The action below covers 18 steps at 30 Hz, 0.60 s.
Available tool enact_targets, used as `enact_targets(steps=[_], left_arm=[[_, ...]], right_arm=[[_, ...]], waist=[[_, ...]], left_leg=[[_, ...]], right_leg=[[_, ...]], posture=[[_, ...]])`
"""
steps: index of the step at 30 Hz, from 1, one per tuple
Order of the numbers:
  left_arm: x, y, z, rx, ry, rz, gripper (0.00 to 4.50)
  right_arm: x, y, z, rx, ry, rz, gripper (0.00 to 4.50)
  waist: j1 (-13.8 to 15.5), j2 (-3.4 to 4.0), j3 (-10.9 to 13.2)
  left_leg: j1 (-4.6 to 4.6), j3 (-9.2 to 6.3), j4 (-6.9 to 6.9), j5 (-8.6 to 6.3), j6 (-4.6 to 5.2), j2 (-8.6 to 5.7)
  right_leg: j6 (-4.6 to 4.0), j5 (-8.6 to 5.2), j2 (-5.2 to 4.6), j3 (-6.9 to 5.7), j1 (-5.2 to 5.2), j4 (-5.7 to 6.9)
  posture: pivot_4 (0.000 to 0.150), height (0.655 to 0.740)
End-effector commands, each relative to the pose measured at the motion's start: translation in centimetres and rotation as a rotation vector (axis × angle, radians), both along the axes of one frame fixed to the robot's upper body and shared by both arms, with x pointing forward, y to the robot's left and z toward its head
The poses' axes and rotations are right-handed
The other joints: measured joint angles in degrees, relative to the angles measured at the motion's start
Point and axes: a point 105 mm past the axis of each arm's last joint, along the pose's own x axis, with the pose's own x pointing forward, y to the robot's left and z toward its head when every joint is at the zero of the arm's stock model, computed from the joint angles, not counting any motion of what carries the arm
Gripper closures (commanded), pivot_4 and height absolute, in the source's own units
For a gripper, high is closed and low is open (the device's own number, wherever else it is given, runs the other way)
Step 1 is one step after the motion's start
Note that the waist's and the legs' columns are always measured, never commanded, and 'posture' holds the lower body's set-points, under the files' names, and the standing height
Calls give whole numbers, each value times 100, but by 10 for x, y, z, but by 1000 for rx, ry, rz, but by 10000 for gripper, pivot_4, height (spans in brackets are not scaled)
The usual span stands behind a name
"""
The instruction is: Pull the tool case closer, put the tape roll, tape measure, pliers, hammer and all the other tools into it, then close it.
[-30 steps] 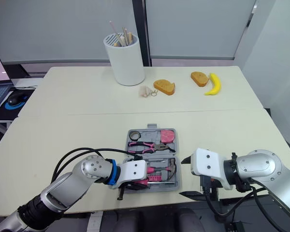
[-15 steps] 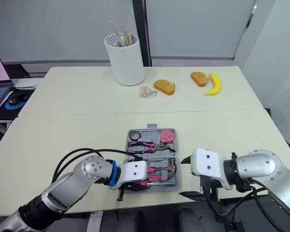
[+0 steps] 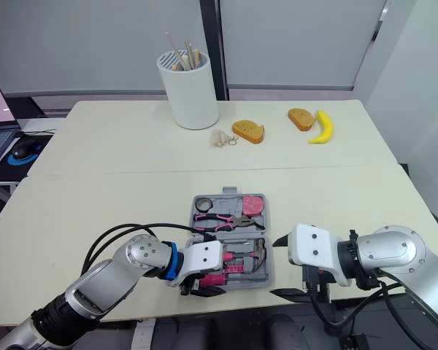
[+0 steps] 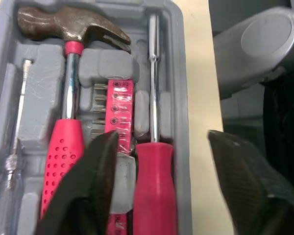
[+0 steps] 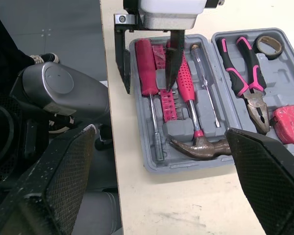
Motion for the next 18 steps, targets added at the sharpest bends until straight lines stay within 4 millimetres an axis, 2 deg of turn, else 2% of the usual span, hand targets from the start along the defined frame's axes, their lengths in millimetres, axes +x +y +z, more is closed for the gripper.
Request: enact_targets(steps=[1,5,7,8,11,18], left_arm=[[10,7,27,-57,-57,24,3006],[14,13,47,-121,-122,-15,3006],[13,18,50,-126,-109,-33,3006],[11,22,49,-111,-105,-61,4747],[6,28,44,-69,-84,-117,12084],[1,26,22,-41,-55,-108,35130]], right_arm=[[-3,3,6,5,-42,23,0],[0,3,6,9,-49,19,0],[1,3,6,10,-54,17,0],[1,3,6,9,-56,16,0],[3,3,5,9,-59,14,0],[6,3,5,9,-69,9,0]], waist=[[-2,0,0],[-2,0,0],[-2,0,0],[-2,0,0],[-2,0,0],[-4,1,0]], left_leg=[[0,0,2,0,0,0],[0,0,12,0,0,1],[-1,0,13,0,0,2],[-1,0,15,0,0,2],[0,1,15,0,0,2],[-1,3,16,-1,0,2]], right_leg=[[0,0,0,0,1,2],[0,0,0,0,2,6],[0,0,0,1,2,6],[0,0,-1,1,2,6],[0,0,-1,2,2,6],[0,0,0,4,2,6]], posture=[[1500,7337],[1500,7337],[1500,7337],[1500,7337],[1500,7337],[1500,7337]])
